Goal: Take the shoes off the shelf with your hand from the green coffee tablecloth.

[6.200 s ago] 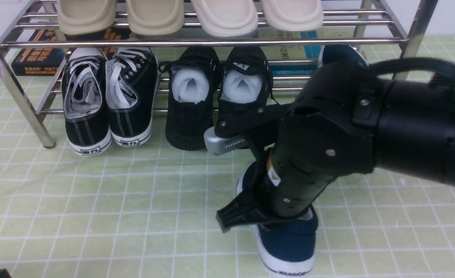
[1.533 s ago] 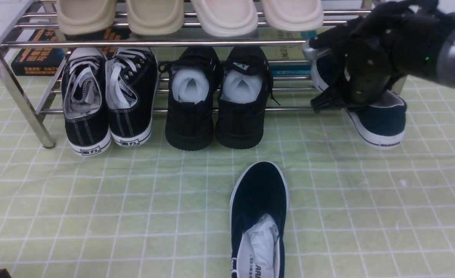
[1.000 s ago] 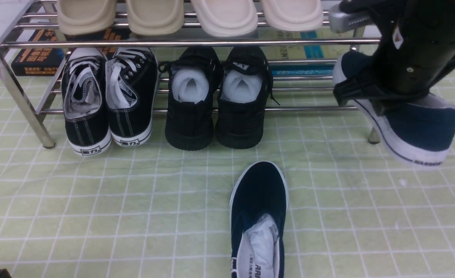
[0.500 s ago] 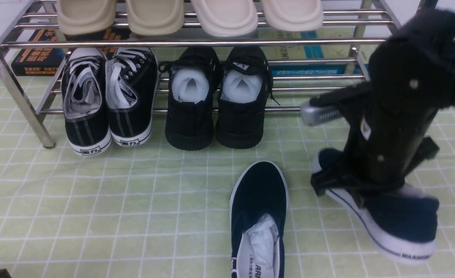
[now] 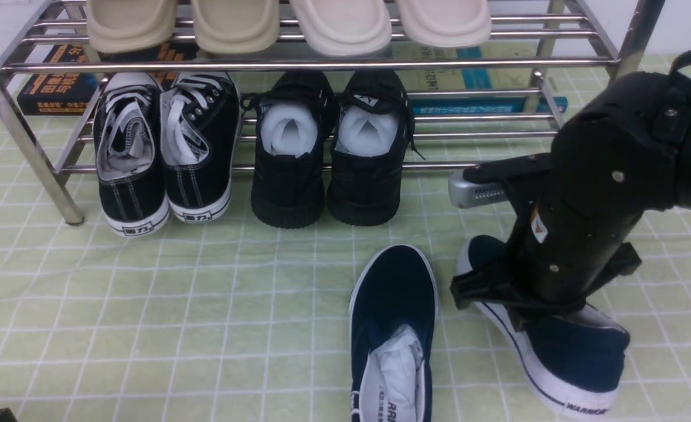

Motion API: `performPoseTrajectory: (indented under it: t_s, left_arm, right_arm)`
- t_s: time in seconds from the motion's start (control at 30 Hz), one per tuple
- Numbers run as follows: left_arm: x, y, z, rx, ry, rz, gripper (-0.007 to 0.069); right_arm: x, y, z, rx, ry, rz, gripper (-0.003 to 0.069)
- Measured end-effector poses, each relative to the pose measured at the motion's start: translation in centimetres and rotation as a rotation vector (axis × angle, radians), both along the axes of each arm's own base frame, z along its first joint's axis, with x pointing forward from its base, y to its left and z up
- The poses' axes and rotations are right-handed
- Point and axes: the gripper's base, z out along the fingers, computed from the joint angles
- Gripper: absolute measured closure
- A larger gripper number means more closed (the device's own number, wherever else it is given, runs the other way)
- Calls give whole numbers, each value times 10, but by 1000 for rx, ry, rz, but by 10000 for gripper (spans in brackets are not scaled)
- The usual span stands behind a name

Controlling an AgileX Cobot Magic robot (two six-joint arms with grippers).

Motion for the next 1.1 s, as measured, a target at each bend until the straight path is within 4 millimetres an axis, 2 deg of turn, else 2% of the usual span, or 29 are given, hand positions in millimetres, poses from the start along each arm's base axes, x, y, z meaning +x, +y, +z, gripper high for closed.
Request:
performPoseTrajectory:
  t_s: [0.4,0.9,1.1]
  left_arm:
    - [0,0,0,0,0,0,383]
    - [0,0,0,0,0,0,383]
    - [0,0,0,0,0,0,383]
  right_arm:
    - [-1,6,1,69,11,-20,621]
    - [1,2,-6,-18,21,36,599]
    - [-1,4,-7,2,48,29,590]
